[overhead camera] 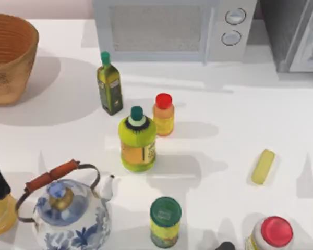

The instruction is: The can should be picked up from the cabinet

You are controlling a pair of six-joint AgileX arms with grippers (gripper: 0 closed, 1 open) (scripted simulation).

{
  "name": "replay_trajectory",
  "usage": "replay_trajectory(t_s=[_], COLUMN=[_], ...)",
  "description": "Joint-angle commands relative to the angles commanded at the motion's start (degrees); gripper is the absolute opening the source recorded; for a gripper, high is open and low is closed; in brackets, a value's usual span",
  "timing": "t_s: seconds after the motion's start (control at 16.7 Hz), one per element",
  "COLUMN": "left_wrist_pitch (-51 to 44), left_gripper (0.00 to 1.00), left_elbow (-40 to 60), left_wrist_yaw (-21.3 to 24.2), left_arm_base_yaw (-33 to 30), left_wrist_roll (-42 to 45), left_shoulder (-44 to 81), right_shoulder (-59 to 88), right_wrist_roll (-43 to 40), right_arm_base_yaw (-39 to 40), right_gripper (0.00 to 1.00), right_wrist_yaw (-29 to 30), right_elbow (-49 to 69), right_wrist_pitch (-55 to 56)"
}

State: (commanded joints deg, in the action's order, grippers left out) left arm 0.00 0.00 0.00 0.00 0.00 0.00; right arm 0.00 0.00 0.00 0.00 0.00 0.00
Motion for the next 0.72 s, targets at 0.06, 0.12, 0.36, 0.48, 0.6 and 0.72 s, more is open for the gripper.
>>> replay_trajectory(t_s=[0.06,0.12,0.36,0.48,0.6,0.72], left_wrist_pitch=[0.0,0.0,0.0,0.0,0.0,0.0], left_gripper=[1.00,1.00,1.00,1.00,1.00,1.00], left_elbow=[0.0,0.0,0.0,0.0,0.0,0.0], left_wrist_yaw=[0.0,0.0,0.0,0.0,0.0,0.0], left_arm_base_yaw=[0.0,0.0,0.0,0.0,0.0,0.0], left_wrist_roll=[0.0,0.0,0.0,0.0,0.0,0.0], left_shoulder=[0.0,0.0,0.0,0.0,0.0,0.0], right_shoulder=[0.0,0.0,5.2,10.6,17.4,25.2], right_wrist_roll=[0.0,0.0,0.1,0.2,0.3,0.4], right_arm_base_yaw=[0.0,0.0,1.0,1.8,2.7,3.7], right_gripper=[1.00,1.00,1.00,1.00,1.00,1.00], right_wrist_yaw=[0.0,0.0,0.6,1.4,2.4,3.6], right_elbow=[0.0,0.0,6.1,12.7,21.2,31.1], right_wrist_pitch=[0.0,0.0,-1.4,-3.0,-5.2,-7.7])
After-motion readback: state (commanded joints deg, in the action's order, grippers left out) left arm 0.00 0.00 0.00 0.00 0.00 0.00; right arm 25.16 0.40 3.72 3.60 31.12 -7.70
